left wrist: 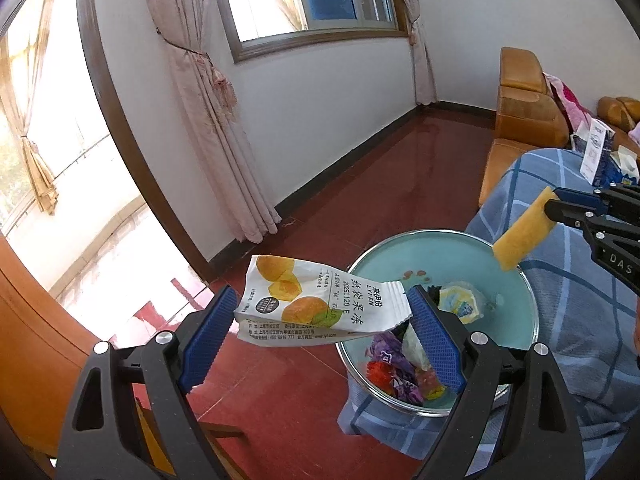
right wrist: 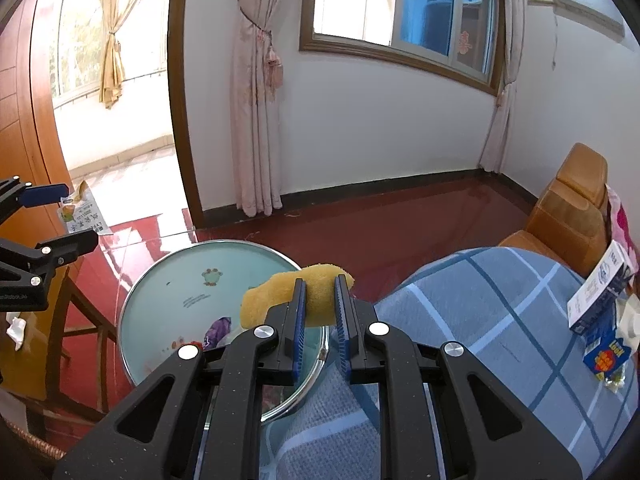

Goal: Collect trash
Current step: 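Hold the snack packet and sponge above the bin with both tools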

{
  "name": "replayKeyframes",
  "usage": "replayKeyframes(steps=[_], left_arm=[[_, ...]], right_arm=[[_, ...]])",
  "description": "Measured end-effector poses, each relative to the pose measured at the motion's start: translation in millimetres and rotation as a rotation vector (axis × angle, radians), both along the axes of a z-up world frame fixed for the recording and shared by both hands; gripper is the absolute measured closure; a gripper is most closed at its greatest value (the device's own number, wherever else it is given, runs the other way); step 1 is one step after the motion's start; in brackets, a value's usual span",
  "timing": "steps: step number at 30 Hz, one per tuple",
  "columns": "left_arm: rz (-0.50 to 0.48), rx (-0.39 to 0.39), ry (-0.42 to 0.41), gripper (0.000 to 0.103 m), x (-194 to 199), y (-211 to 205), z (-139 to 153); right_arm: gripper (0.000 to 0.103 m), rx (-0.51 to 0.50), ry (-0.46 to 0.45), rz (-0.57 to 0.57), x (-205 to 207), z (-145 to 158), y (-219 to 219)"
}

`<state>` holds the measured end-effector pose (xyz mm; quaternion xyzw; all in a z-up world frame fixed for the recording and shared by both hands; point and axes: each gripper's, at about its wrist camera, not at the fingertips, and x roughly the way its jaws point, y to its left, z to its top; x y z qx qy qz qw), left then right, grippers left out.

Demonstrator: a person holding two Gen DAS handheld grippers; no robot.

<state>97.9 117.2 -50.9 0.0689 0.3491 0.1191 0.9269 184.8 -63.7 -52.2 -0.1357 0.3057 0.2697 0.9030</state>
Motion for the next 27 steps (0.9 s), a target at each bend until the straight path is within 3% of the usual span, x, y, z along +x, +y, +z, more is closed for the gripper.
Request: replayKeyframes(steps=[27], left_arm=[[0.001, 0.008, -0.015, 0.018, 12, -7, -1]], right_arm=[[0.087, -0.043, -0.009, -0.007, 9, -4, 7]])
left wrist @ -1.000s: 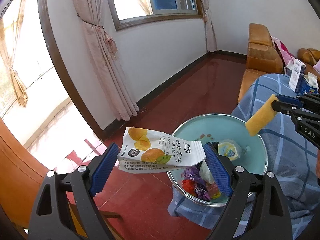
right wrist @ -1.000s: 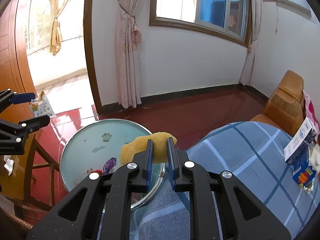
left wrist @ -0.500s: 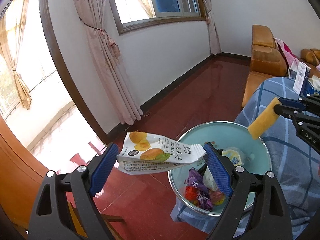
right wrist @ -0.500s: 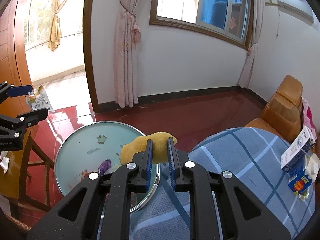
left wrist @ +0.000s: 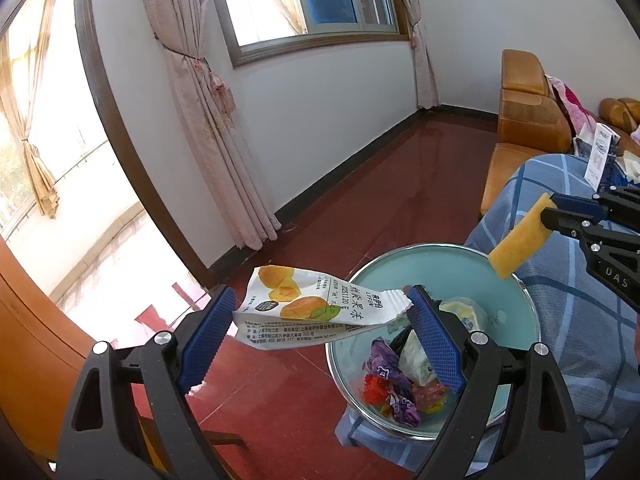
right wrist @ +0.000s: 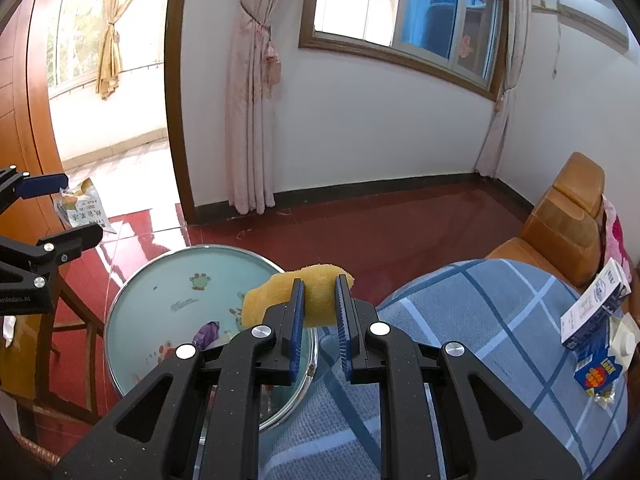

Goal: Collect trash
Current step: 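Hold the snack packet and sponge above the bin with both tools, then open both tools to drop the snack packet and sponge into the bin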

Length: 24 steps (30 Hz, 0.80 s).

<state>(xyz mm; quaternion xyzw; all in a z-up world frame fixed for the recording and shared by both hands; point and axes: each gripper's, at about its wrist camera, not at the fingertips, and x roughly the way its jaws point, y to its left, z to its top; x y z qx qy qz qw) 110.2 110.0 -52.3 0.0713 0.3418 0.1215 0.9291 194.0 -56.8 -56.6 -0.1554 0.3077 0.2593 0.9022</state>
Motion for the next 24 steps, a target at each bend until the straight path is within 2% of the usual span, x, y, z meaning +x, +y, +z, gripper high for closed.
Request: replayKeyframes(steps=[8, 21, 24], left_arm=[[-0.014, -0.002, 0.006, 0.018, 0, -5, -2], [-0.029, -0.015, -0.007, 0.017, 1, -9, 1], [-0.033, -0.016, -0.017, 0.01, 0, -9, 2]], right_arm=[[0.087, 0.003, 0.017, -0.001, -6, -8, -6], [0.087, 0.016, -0.006, 0.019, -7, 5, 1], [0.086, 0.027, -0.009, 0.022, -6, 7, 2]])
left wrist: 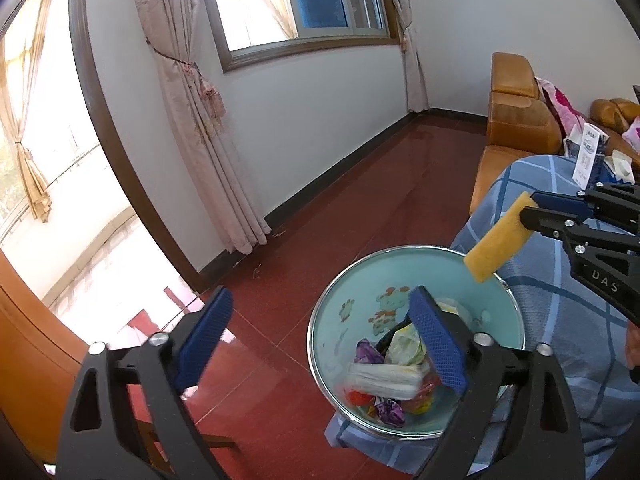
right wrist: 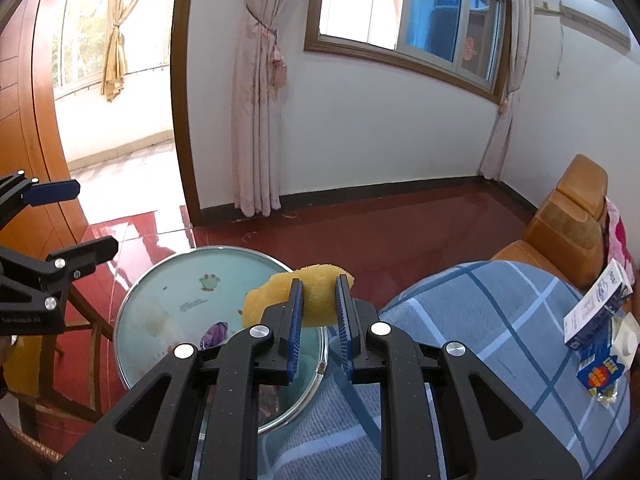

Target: Collect trash

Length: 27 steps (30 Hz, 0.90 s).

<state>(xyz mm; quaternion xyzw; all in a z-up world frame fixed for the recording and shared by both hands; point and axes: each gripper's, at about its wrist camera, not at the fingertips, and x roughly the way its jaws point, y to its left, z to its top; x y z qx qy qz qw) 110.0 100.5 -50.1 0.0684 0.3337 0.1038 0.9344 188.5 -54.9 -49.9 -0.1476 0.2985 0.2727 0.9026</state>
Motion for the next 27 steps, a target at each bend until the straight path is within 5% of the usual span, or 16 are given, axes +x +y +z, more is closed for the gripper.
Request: replayKeyframes(steps=[4, 8, 27], left_arm=[[-0.011, -0.013, -0.01, 0.009, -1, -2, 2], [-0.008, -0.011, -0.01, 0.007, -1, -1, 1], [-0.027, -0.031, -0.033, 0.006, -18, -9, 12]], right_arm=[[0.071, 0.019, 0.005, 0.004, 1, -1, 0], [0.045, 0.034, 0.004, -0.001, 1, -2, -1], [0.037, 0.085, -0.021, -0.085, -35, 13, -40]])
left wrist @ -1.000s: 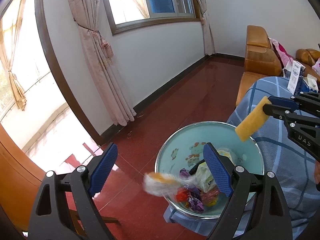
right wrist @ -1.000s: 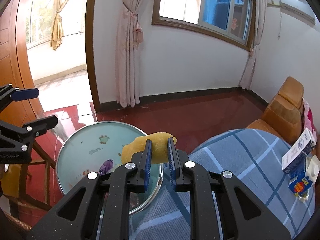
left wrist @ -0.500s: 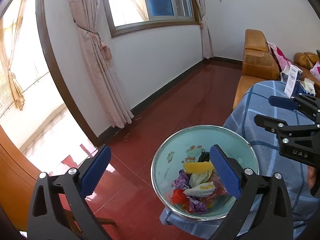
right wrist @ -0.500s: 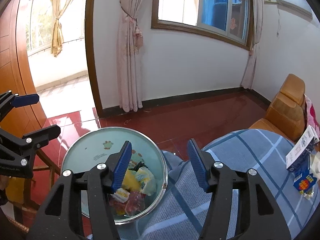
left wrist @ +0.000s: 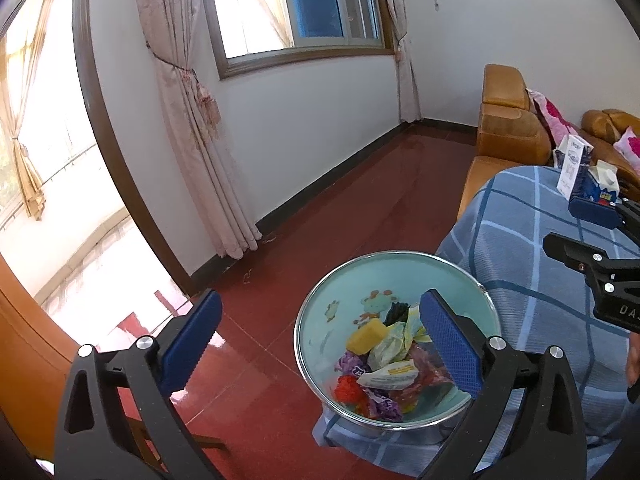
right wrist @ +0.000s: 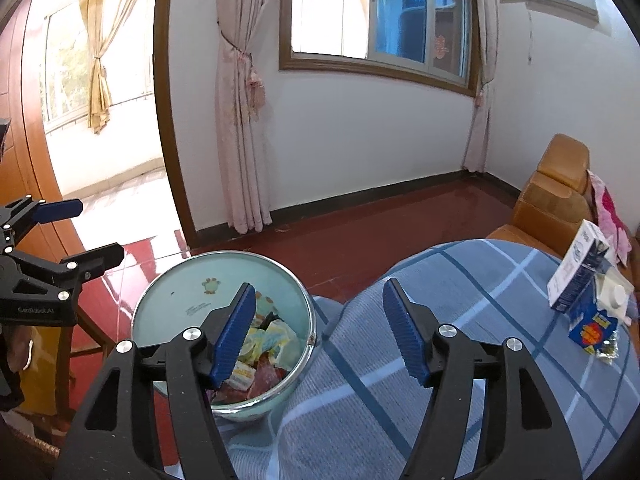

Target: Collect trash

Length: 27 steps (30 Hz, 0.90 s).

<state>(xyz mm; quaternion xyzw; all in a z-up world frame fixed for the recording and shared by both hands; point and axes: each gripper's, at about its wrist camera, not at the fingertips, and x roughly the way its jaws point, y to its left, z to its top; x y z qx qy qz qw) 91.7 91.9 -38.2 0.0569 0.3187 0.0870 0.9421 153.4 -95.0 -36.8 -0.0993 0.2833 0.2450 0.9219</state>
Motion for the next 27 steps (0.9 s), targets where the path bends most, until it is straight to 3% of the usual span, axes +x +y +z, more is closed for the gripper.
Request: replayKeyframes(steps=[27], left_arm=[[0.008, -0.018, -0.045, 0.006, -11, 6, 16]], right_arm=[[0.034, 0.014, -0.047, -0.031, -13, 18, -17]])
